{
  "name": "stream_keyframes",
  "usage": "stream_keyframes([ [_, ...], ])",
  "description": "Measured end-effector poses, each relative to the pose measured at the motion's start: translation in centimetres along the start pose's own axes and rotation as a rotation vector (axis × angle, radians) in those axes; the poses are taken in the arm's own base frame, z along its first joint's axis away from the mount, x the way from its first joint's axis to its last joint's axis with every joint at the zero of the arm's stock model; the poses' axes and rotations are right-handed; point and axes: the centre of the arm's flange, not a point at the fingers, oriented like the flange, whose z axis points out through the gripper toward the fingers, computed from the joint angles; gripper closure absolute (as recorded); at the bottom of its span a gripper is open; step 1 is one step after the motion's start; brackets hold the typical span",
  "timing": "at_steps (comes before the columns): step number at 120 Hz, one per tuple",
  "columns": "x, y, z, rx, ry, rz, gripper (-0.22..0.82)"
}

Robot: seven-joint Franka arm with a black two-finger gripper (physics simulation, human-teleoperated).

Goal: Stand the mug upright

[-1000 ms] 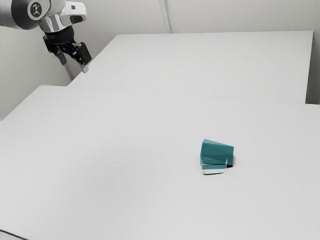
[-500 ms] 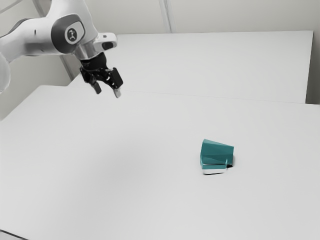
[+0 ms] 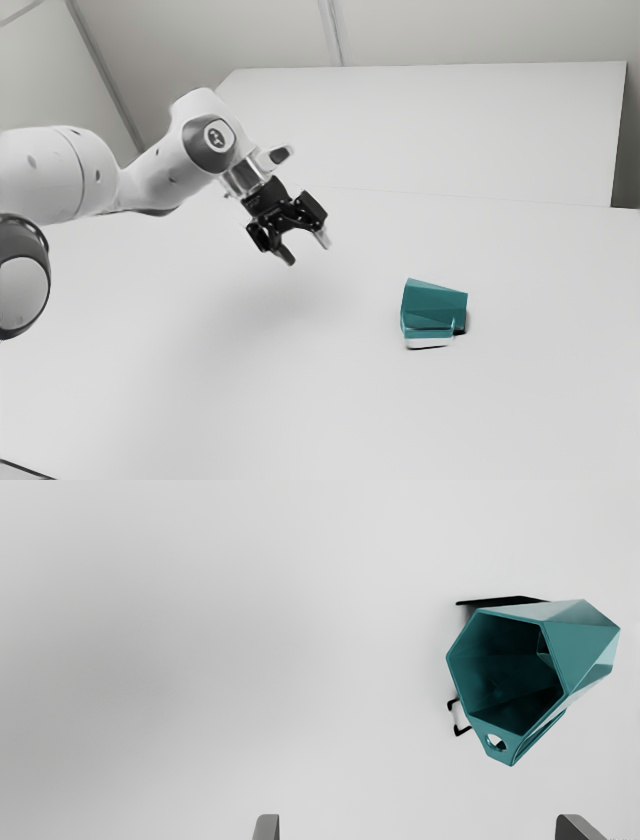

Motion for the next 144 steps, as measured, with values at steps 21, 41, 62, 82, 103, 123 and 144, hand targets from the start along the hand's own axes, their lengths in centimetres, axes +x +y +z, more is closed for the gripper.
stream_keyframes([
  [21,0.6,1.1,4.0,-0.087,-0.022,-0.047,0.00],
  [41,1.3,2.1,6.9,-0.167,-0.019,-0.095,0.00],
  [62,1.6,3.3,9.5,-0.238,-0.018,-0.137,0.00],
  [82,1.7,4.4,11.9,-0.284,-0.017,-0.169,0.00],
  [103,2.1,4.8,13.6,-0.326,-0.007,-0.210,0.00],
  [123,2.2,5.1,15.3,-0.367,-0.001,-0.251,0.00],
  [144,2.2,6.1,17.2,-0.405,-0.001,-0.283,0.00],
])
